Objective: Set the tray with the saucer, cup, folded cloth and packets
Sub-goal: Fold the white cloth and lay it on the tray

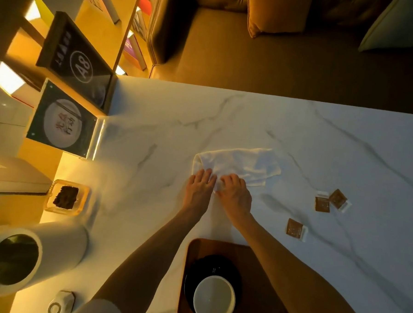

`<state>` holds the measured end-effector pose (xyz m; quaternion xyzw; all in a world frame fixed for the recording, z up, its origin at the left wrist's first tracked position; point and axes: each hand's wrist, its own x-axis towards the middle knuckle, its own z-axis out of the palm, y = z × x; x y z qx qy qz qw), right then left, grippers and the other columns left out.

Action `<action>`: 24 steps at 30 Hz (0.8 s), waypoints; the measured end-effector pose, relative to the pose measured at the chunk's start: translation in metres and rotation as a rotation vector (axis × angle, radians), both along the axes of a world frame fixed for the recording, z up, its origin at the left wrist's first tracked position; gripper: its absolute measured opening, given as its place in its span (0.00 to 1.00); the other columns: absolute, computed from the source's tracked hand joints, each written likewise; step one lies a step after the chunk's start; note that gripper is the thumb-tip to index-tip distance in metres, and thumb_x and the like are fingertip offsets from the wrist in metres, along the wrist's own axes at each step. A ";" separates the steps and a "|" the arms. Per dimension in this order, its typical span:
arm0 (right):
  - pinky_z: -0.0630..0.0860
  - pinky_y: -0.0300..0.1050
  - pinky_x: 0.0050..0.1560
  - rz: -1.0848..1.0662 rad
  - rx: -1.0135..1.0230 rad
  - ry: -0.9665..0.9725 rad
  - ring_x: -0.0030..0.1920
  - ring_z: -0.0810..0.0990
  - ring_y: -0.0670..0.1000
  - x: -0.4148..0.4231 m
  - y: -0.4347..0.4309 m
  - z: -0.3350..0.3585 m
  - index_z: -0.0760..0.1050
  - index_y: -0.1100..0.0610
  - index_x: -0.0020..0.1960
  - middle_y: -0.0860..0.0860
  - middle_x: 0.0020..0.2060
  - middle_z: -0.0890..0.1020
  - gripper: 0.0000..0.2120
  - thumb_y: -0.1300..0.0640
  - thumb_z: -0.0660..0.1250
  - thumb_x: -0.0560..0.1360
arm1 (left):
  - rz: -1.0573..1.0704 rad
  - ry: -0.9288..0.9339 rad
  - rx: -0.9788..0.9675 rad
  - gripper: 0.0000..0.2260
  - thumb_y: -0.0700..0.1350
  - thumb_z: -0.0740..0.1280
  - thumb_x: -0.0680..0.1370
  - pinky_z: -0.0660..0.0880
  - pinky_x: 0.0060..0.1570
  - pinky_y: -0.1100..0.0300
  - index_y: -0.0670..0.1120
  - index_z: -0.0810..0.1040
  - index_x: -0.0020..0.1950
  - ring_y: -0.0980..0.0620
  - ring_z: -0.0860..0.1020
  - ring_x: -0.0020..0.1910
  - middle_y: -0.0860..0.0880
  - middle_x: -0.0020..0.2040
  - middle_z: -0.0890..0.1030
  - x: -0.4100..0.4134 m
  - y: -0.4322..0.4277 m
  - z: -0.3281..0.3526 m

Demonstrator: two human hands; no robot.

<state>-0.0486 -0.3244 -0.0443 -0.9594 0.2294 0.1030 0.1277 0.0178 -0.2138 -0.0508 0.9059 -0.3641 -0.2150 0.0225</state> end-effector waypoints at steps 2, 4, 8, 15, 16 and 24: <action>0.81 0.46 0.51 -0.003 -0.041 -0.044 0.55 0.80 0.56 -0.001 0.002 -0.001 0.76 0.57 0.60 0.56 0.55 0.81 0.22 0.41 0.65 0.74 | -0.002 -0.023 -0.016 0.25 0.43 0.63 0.81 0.58 0.75 0.48 0.48 0.60 0.77 0.42 0.57 0.78 0.45 0.79 0.58 0.001 0.000 -0.004; 0.82 0.45 0.47 -0.012 -0.067 -0.042 0.52 0.81 0.55 0.001 0.004 0.000 0.77 0.56 0.59 0.56 0.53 0.82 0.20 0.43 0.67 0.74 | -0.012 -0.037 -0.040 0.22 0.43 0.64 0.80 0.64 0.72 0.49 0.48 0.65 0.74 0.43 0.63 0.75 0.46 0.77 0.63 0.005 -0.001 -0.004; 0.80 0.46 0.51 -0.067 -0.009 -0.001 0.55 0.77 0.55 0.012 0.001 0.002 0.75 0.55 0.59 0.56 0.56 0.79 0.15 0.47 0.63 0.77 | 0.019 -0.019 -0.071 0.14 0.42 0.64 0.79 0.72 0.62 0.52 0.48 0.76 0.65 0.44 0.73 0.66 0.47 0.68 0.74 0.018 -0.011 0.006; 0.74 0.49 0.58 -0.058 0.313 -0.079 0.54 0.79 0.58 0.017 -0.006 0.032 0.80 0.58 0.55 0.58 0.52 0.83 0.12 0.54 0.61 0.79 | 0.300 0.172 -0.288 0.11 0.46 0.64 0.79 0.69 0.64 0.53 0.48 0.78 0.60 0.46 0.72 0.65 0.48 0.62 0.78 -0.004 -0.004 0.031; 0.74 0.48 0.58 -0.023 0.351 -0.124 0.53 0.79 0.57 0.013 -0.001 0.042 0.81 0.59 0.53 0.57 0.50 0.83 0.11 0.55 0.63 0.78 | 0.351 0.169 -0.336 0.11 0.48 0.65 0.78 0.69 0.63 0.54 0.47 0.79 0.58 0.47 0.73 0.63 0.48 0.59 0.79 -0.009 0.003 0.035; 0.70 0.42 0.61 -0.052 0.651 -0.424 0.52 0.77 0.50 -0.005 0.014 0.160 0.80 0.59 0.49 0.52 0.49 0.82 0.05 0.58 0.68 0.76 | 0.578 0.255 -0.492 0.12 0.53 0.63 0.80 0.70 0.64 0.49 0.49 0.80 0.57 0.46 0.79 0.55 0.47 0.53 0.84 -0.034 0.072 0.110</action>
